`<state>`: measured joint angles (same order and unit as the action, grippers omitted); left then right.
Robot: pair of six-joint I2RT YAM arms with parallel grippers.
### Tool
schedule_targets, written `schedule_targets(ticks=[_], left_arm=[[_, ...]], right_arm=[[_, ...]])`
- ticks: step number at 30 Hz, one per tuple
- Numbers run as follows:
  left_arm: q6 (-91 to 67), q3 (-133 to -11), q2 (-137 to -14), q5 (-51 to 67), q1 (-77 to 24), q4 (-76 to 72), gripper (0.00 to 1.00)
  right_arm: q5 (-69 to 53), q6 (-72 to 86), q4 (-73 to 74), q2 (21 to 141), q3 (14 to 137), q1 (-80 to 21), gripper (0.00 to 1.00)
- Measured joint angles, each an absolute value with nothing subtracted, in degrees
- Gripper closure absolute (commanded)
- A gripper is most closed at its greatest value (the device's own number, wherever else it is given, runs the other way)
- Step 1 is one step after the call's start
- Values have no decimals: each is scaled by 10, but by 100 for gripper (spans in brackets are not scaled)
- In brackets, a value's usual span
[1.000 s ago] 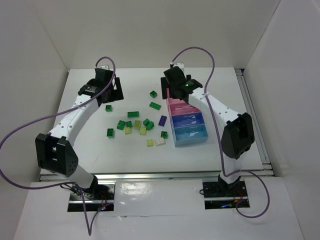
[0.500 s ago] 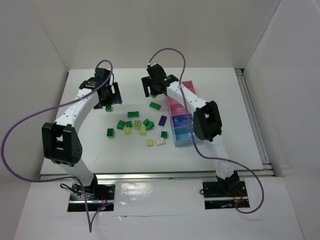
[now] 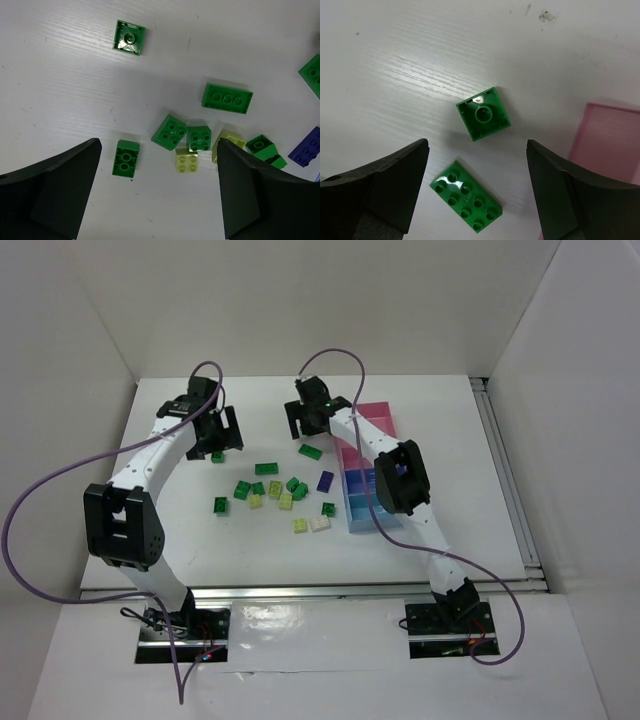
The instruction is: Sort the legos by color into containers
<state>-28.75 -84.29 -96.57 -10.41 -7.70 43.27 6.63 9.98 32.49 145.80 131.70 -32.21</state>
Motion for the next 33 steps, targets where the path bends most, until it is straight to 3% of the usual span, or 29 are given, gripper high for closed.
schedule_targets(ticks=[13, 18, 23, 33], left_arm=[[-287, -839, -970, -101, -65, 432, 1], [-286, -835, -973, -91, -61, 430, 1], [-286, -835, -974, -84, -61, 429, 1], [-284, -863, -1031, -71, -52, 435, 0]], right_arm=[[69, 78, 295, 1511, 1359, -317, 22], [70, 72, 291, 1514, 1362, -317, 46], [67, 70, 288, 1514, 1366, -318, 58], [43, 72, 253, 1431, 1294, -330, 61]])
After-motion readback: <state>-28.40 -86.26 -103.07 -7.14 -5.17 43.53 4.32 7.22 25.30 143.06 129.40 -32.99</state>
